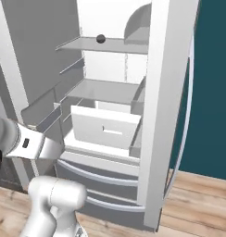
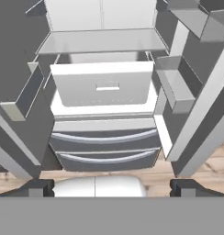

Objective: Gather the eggplant and broccoli from the fridge and place them on a tray on the dining counter. Then gather the chicken drumsticks from the fridge and place them on the other tray.

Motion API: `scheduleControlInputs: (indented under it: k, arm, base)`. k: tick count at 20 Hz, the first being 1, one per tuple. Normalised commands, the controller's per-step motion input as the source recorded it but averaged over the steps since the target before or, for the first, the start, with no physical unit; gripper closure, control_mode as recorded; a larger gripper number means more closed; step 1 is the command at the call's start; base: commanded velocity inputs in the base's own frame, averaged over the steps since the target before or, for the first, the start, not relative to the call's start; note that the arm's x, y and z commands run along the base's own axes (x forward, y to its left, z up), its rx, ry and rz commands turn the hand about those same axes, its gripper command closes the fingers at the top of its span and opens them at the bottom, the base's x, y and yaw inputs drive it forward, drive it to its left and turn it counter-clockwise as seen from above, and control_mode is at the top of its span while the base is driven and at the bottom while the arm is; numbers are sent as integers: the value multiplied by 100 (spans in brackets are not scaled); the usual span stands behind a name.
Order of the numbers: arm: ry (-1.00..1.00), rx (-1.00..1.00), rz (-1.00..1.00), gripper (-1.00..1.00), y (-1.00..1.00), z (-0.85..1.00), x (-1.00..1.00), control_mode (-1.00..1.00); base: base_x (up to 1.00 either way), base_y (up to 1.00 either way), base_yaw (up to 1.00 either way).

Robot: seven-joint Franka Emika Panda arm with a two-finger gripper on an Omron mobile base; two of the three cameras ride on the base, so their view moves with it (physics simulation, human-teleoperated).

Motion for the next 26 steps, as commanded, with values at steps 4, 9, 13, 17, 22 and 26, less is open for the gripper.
scheduleControlInputs:
  k: [4,9,13,17,22,26]
  arm:
    - [0,0,0,-100,0,0,0,100]
    - [0,0,0,-100,0,0,0,100]
    - [0,0,0,-100,0,0,0,100]
    - [0,0,0,-100,0,0,0,100]
    - [0,0,0,-100,0,0,0,100]
    - [0,0,0,-100,0,0,0,100]
  base:
    - [54,12,-21]
    - [40,-4,-6]
    - [48,0,-3]
    - [41,-1,0]
    - [49,0,-1]
    - [53,0,0]
